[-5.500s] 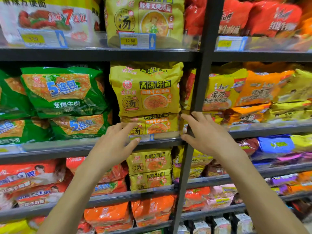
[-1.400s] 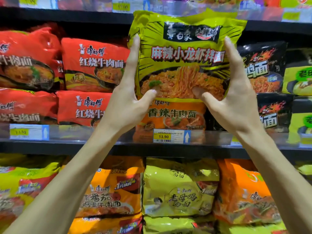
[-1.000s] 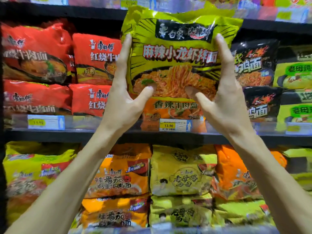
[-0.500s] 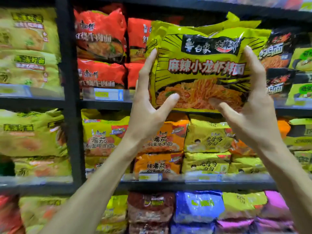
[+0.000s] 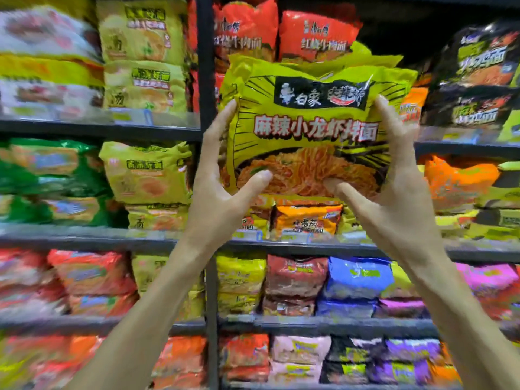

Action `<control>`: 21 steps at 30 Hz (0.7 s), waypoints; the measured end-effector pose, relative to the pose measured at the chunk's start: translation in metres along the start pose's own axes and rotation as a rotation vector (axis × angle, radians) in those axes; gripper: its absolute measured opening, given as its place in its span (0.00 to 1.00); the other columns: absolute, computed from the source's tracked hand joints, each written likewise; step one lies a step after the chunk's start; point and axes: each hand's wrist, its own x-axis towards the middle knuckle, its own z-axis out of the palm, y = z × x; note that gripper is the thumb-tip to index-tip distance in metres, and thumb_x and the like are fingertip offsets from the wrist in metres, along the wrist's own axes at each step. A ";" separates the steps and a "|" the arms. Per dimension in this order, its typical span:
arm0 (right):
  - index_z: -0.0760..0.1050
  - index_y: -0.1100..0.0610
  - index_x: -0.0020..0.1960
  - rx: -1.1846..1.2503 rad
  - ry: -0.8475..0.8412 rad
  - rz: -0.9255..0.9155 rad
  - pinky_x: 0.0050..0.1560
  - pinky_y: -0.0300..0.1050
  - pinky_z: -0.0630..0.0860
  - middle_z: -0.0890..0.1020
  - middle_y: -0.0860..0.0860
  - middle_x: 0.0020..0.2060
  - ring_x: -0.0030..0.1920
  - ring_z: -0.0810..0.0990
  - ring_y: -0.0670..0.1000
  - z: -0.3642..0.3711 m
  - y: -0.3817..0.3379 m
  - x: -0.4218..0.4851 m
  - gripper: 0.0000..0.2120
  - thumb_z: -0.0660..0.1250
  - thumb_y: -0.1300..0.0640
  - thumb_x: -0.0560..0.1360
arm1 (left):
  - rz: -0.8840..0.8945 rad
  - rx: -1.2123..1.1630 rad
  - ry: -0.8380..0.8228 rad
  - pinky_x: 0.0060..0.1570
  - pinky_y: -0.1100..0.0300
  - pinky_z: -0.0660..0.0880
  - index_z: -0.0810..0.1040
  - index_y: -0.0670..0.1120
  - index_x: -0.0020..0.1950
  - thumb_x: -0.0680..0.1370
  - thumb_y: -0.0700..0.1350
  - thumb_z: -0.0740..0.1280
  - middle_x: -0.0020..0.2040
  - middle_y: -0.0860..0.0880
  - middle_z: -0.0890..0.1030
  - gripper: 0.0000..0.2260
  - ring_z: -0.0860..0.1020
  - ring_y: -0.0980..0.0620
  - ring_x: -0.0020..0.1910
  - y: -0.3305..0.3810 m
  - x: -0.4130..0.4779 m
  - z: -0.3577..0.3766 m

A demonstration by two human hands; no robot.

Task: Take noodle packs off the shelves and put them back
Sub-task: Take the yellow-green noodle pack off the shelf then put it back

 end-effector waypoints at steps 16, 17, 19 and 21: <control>0.51 0.38 0.80 0.252 -0.244 0.159 0.58 0.15 0.56 0.60 0.31 0.75 0.66 0.56 0.21 0.037 -0.178 -0.140 0.46 0.76 0.48 0.72 | -0.276 0.047 0.030 0.73 0.47 0.68 0.60 0.59 0.80 0.78 0.43 0.73 0.77 0.53 0.69 0.35 0.70 0.50 0.75 0.082 -0.173 -0.179; 0.50 0.37 0.80 0.277 -0.268 0.185 0.59 0.15 0.56 0.59 0.31 0.75 0.68 0.55 0.22 0.041 -0.189 -0.154 0.46 0.76 0.48 0.72 | -0.305 0.059 0.034 0.73 0.43 0.68 0.61 0.62 0.79 0.78 0.45 0.73 0.77 0.53 0.69 0.35 0.70 0.49 0.76 0.088 -0.187 -0.192; 0.50 0.36 0.79 0.333 -0.321 0.226 0.60 0.16 0.55 0.58 0.30 0.75 0.70 0.55 0.23 0.050 -0.210 -0.179 0.46 0.75 0.47 0.72 | -0.353 0.121 0.030 0.74 0.40 0.66 0.62 0.64 0.79 0.77 0.48 0.73 0.78 0.57 0.67 0.34 0.66 0.51 0.78 0.099 -0.212 -0.214; 0.50 0.35 0.79 0.386 -0.364 0.240 0.61 0.16 0.53 0.56 0.27 0.75 0.72 0.54 0.25 0.058 -0.227 -0.199 0.45 0.74 0.46 0.72 | -0.396 0.181 0.036 0.76 0.41 0.63 0.62 0.65 0.78 0.76 0.49 0.73 0.78 0.65 0.64 0.34 0.61 0.59 0.80 0.107 -0.234 -0.233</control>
